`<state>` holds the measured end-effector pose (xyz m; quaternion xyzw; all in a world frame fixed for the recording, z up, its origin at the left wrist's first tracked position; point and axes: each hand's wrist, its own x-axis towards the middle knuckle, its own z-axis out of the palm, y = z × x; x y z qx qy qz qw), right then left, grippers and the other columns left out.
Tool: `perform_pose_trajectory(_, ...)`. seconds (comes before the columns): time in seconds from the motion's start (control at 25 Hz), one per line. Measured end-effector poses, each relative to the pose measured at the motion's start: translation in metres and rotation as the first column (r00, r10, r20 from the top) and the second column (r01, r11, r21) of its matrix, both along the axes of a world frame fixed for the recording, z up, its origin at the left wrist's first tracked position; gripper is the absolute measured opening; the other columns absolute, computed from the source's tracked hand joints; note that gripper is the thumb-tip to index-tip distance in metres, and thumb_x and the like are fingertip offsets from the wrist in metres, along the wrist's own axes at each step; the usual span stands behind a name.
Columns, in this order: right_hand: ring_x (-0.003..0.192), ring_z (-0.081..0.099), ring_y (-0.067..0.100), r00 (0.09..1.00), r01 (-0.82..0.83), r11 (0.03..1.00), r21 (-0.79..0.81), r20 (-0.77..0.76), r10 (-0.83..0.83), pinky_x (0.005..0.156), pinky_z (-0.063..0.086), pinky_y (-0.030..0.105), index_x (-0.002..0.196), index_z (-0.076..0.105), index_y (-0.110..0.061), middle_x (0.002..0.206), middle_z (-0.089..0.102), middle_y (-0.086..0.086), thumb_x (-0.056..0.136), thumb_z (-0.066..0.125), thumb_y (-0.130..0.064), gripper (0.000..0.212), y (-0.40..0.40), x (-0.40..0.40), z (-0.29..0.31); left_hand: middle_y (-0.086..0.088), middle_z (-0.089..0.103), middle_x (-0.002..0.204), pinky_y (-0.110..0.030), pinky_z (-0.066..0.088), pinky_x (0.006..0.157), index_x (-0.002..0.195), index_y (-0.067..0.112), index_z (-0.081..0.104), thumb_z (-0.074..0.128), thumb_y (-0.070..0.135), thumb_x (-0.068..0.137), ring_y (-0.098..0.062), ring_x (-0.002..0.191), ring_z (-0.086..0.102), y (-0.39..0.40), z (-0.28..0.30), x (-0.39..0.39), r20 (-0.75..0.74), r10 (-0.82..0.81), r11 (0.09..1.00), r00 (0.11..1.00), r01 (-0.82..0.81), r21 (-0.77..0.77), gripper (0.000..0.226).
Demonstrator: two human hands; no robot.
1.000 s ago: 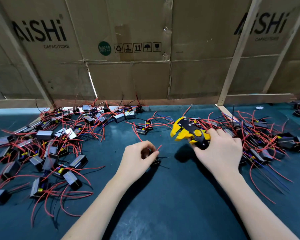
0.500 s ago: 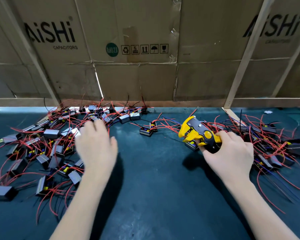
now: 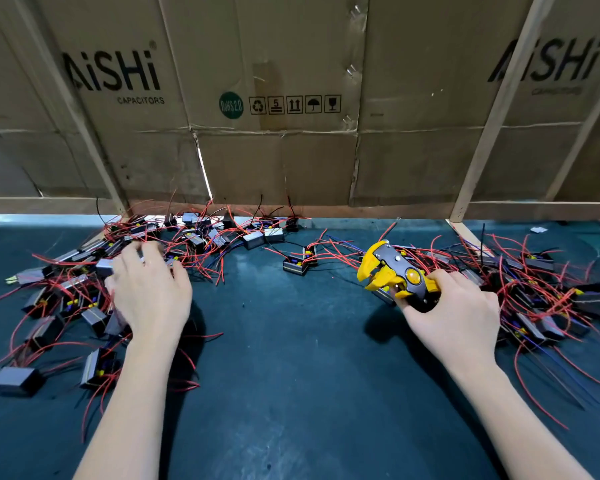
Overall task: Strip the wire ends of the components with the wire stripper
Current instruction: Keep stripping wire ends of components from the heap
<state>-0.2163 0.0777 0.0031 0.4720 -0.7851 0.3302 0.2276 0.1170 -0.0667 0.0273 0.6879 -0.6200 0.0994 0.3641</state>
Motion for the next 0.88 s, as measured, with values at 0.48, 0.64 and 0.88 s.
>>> perform_pose_trajectory(0.48, 0.075, 0.059, 0.030, 1.000, -0.030, 0.997, 0.069, -0.004, 0.030, 0.069, 0.032, 0.037, 0.069, 0.054, -0.019, 0.068, 0.055, -0.002, 0.068, 0.076, -0.056, 0.043, -0.002, 0.004, -0.006, -0.022, 0.056, 0.099, -0.045, 0.040, 0.068, 0.094, 0.005, 0.055, 0.060, -0.008, 0.077, -0.046, 0.083, 0.056, -0.004, -0.009, 0.001, -0.143, -0.106, 0.994, 0.984, 0.106, -0.009, 0.022)
perform_pose_trajectory(0.64, 0.073, 0.060, 0.031, 1.000, -0.030, 0.998, 0.050, 0.005, 0.030, 0.069, 0.035, 0.038, 0.070, 0.056, -0.018, 0.067, 0.056, -0.001, 0.067, 0.078, -0.054, 0.042, -0.002, 0.002, -0.007, -0.023, 0.054, 0.120, -0.051, 0.047, 0.078, 0.123, 0.005, 0.050, 0.067, 0.011, 0.084, -0.046, 0.104, 0.056, -0.006, -0.014, -0.002, -0.094, -0.067, 0.981, 0.993, 0.083, 0.173, 0.043)
perform_pose_trajectory(0.88, 0.072, 0.060, 0.032, 0.999, -0.036, 0.998, 0.044, 0.010, 0.036, 0.069, 0.037, 0.038, 0.068, 0.055, -0.018, 0.067, 0.057, -0.001, 0.067, 0.078, -0.054, 0.042, -0.002, 0.005, -0.008, -0.023, 0.060, 0.117, -0.048, 0.042, 0.088, 0.115, 0.004, 0.062, 0.077, 0.019, 0.076, -0.044, 0.107, 0.052, -0.011, -0.018, -0.002, 0.160, 0.002, 0.966, 0.987, -0.043, 0.255, 0.045)
